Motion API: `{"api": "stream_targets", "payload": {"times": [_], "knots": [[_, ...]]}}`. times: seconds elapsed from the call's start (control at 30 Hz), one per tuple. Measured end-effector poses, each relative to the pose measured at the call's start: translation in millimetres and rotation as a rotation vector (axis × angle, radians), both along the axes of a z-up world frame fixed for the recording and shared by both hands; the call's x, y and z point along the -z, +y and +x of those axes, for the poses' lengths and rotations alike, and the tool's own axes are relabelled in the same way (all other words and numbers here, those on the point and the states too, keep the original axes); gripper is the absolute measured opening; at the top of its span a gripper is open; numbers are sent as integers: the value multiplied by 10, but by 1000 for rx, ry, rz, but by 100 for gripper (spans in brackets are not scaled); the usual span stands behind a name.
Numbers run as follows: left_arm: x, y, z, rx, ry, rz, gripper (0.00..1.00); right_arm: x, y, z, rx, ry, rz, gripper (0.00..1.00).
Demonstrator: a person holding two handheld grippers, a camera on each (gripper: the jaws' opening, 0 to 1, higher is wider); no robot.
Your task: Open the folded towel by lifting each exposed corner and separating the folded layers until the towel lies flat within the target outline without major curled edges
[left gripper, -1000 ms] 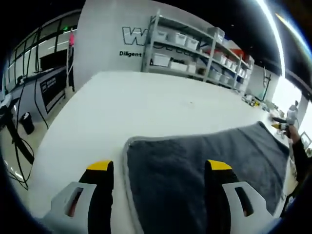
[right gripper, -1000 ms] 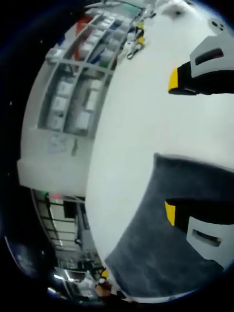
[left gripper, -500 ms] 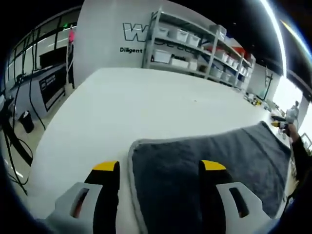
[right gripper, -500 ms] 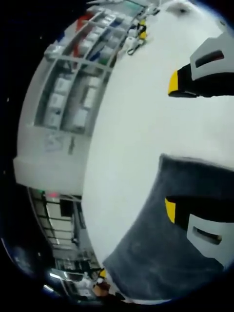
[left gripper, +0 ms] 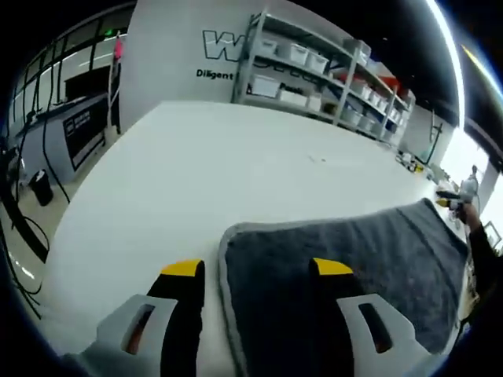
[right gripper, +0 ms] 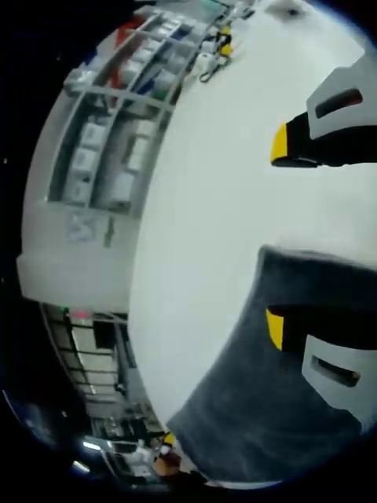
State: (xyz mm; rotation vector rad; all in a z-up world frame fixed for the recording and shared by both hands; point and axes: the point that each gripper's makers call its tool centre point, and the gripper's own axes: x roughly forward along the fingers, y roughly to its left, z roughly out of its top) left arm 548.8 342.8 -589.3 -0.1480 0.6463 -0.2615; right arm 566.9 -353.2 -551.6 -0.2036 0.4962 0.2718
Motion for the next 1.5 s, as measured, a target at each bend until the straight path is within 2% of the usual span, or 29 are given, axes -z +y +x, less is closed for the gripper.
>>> {"api": "stream_targets", "payload": {"times": [0.13,0.3,0.4,0.47,0.6,0.77,1.0,1.1,1.23,1.43,1.5], "knots": [[11,34,13,-4,2,4,48,40,24,15,-22,18,-33,60],[41,100,51,-9,8,0,45,51,45,49,-30,24,-20,48],[23,118,85,-7,-1,-1,42,170,79,67,-60,84,-1,35],[26,115,102,-6,3,-9,40,219,70,102,-50,104,35,32],[69,84,83,7,17,2,40,255,73,89,-42,122,47,30],[76,61,57,11,23,-7,34,337,83,110,-45,146,62,25],[91,7,48,21,27,4,28,395,81,156,-60,156,19,16],[85,7,54,17,25,-10,27,403,87,151,-63,163,29,12],[62,10,63,18,19,-6,25,426,96,156,-63,174,34,11],[84,12,105,28,20,12,15,494,145,151,-69,196,50,10],[104,9,101,50,9,42,5,519,160,148,-80,202,49,6]]}}
